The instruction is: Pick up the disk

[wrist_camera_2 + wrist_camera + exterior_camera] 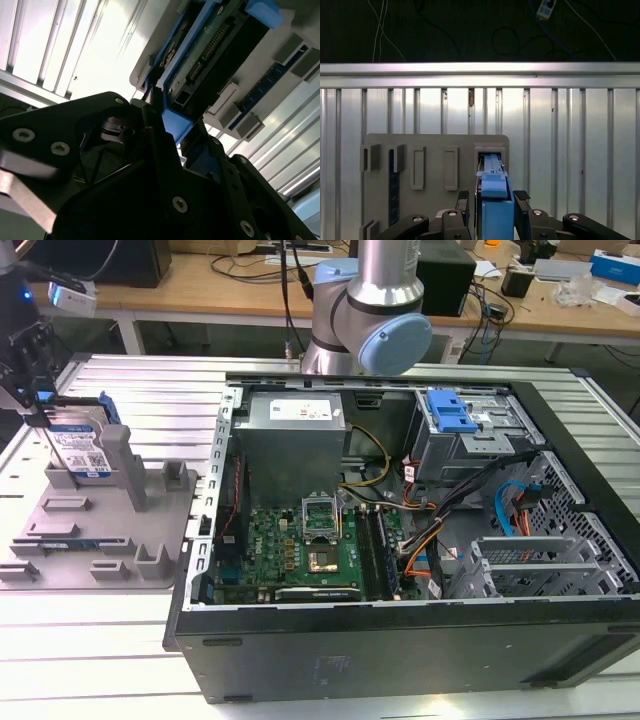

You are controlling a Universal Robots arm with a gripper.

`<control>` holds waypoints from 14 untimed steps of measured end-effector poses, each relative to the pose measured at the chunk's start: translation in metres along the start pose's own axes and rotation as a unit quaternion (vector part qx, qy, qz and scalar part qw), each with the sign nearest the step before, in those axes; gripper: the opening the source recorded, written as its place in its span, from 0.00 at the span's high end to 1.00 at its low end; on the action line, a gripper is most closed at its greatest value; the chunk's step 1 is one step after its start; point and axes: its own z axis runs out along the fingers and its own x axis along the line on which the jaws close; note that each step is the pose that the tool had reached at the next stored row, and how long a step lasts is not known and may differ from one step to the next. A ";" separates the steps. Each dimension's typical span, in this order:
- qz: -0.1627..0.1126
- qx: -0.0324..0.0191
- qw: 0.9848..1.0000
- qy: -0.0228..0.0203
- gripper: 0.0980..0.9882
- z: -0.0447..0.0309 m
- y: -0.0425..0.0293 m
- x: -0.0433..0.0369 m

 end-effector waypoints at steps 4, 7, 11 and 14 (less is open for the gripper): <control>0.000 0.000 1.000 0.000 0.68 0.0013 0.0000 -0.0001; 0.000 0.000 1.000 0.000 0.68 0.0017 0.0000 -0.0001; 0.000 0.000 1.000 0.000 0.68 0.0019 0.0000 -0.0001; 0.000 0.000 1.000 0.000 0.70 0.0020 -0.0001 -0.0001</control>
